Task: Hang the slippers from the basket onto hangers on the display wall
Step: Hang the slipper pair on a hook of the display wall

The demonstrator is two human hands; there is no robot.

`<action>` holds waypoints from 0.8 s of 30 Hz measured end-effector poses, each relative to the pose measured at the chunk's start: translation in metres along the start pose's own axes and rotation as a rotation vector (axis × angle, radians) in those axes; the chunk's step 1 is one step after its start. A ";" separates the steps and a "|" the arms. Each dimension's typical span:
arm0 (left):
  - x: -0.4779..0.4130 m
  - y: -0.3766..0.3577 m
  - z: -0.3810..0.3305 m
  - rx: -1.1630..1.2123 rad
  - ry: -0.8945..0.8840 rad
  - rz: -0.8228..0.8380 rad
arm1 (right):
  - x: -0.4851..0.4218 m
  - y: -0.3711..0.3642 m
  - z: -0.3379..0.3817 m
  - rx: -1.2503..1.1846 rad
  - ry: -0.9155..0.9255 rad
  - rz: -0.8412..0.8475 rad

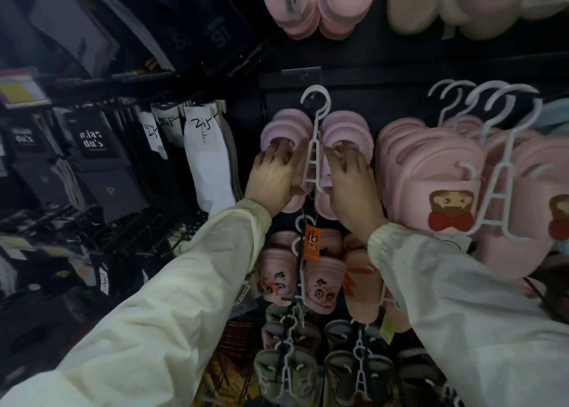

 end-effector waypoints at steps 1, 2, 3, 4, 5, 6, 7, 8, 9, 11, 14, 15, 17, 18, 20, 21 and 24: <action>0.000 0.000 -0.001 -0.003 0.008 0.010 | 0.001 0.001 0.000 0.016 -0.001 -0.006; 0.000 0.000 -0.003 -0.009 0.014 0.019 | 0.002 0.002 0.000 0.032 -0.004 -0.018; -0.001 -0.001 -0.005 -0.014 0.020 0.025 | 0.003 0.003 -0.001 0.040 -0.007 -0.031; 0.000 -0.001 -0.006 -0.015 0.027 0.031 | 0.003 0.004 -0.001 0.044 -0.010 -0.037; 0.000 0.000 -0.008 -0.015 0.033 0.033 | 0.004 0.006 -0.001 0.049 -0.012 -0.036; 0.000 0.000 -0.010 -0.014 0.039 0.035 | 0.004 0.007 -0.001 0.059 -0.013 -0.030; 0.000 0.000 -0.012 -0.010 0.044 0.039 | 0.005 0.009 -0.001 0.075 -0.014 -0.027; 0.001 0.000 -0.013 -0.003 0.049 0.043 | 0.005 0.010 -0.001 0.093 -0.013 -0.029; 0.001 0.000 -0.015 0.005 0.054 0.049 | 0.005 0.011 -0.001 0.108 -0.010 -0.032; 0.003 -0.001 -0.016 0.015 0.065 0.063 | 0.006 0.016 0.000 0.107 -0.012 -0.042; 0.008 -0.002 -0.019 0.058 0.076 0.064 | 0.011 0.020 0.002 0.110 -0.007 -0.062; 0.010 -0.003 -0.020 0.083 0.082 0.058 | 0.012 0.021 0.003 0.111 -0.004 -0.065; 0.015 -0.004 -0.021 0.113 0.091 0.048 | 0.014 0.021 0.003 0.095 -0.002 -0.078; 0.017 -0.005 -0.022 0.111 0.094 0.053 | 0.016 0.021 0.004 0.086 -0.003 -0.088; 0.020 -0.006 -0.022 0.079 0.101 0.073 | 0.018 0.019 0.004 0.079 -0.001 -0.088; 0.021 -0.006 -0.023 0.056 0.106 0.077 | 0.020 0.017 0.003 0.076 0.003 -0.075; 0.028 -0.004 -0.026 0.013 0.123 0.058 | 0.026 0.010 0.003 0.044 0.015 -0.039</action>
Point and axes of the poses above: each hand's wrist, its own x-axis away from the middle knuckle, its own y-axis out of the back of the hand, z = x × y, the point moved 3 cm from there along -x, towards the middle knuckle, and after that the axes turned 2 degrees about z, right-handed, at the moved point
